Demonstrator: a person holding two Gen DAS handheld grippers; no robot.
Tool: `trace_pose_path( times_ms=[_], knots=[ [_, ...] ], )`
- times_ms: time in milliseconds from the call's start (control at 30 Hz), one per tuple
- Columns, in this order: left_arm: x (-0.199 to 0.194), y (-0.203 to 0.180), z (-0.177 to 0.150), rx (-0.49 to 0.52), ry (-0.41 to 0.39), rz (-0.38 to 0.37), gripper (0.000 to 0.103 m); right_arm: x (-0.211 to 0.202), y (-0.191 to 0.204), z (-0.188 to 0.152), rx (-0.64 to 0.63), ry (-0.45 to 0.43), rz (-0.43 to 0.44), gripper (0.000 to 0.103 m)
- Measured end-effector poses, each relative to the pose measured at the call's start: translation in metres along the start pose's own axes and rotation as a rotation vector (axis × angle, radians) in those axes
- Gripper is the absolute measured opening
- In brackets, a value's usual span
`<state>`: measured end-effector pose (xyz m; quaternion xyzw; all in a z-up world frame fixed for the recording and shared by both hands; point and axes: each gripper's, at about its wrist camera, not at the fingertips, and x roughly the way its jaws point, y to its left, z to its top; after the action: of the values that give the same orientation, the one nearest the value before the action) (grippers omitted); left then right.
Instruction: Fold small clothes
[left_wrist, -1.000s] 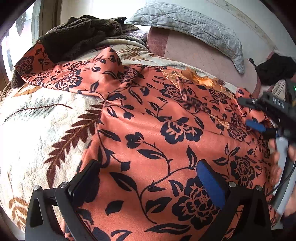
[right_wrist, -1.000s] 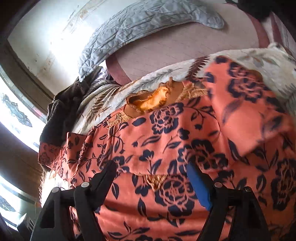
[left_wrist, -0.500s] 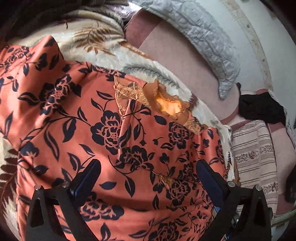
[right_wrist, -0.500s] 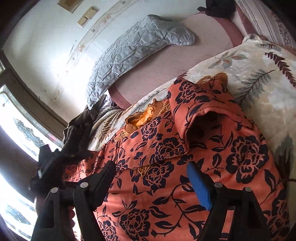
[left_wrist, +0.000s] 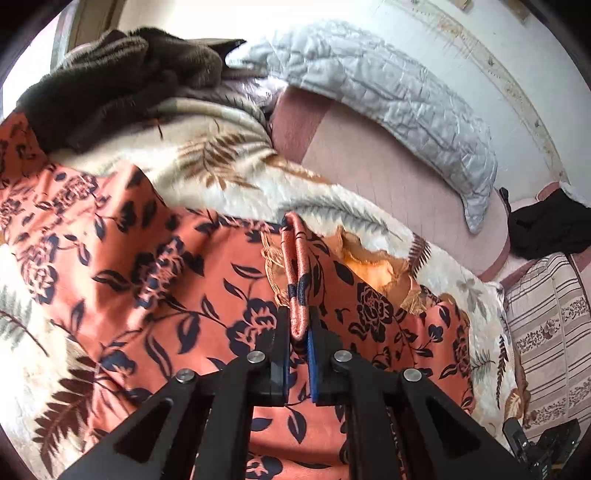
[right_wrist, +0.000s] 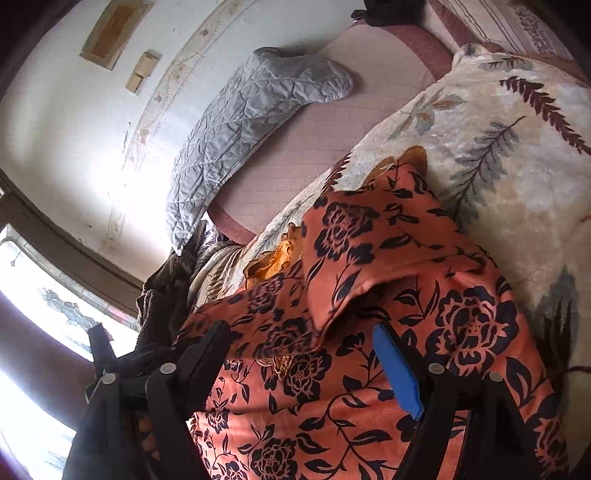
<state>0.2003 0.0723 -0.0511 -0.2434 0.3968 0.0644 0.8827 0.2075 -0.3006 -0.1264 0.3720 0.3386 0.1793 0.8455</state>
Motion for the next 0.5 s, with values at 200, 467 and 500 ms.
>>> trace_pose_path(
  times_ms=[200, 467, 500],
  knots=[
    [0.054, 0.061, -0.020, -0.092, 0.127, 0.137, 0.008, -0.010, -0.027, 0.012, 0.073, -0.039, -0.035, 0.081],
    [0.026, 0.060, -0.027, -0.081, 0.003, 0.126, 0.008, -0.018, -0.053, 0.024, 0.137, -0.041, -0.088, 0.083],
    [0.031, 0.063, -0.032, -0.087, 0.025, 0.148, 0.008, -0.015, -0.052, 0.027, 0.138, -0.026, -0.085, 0.083]
  ],
)
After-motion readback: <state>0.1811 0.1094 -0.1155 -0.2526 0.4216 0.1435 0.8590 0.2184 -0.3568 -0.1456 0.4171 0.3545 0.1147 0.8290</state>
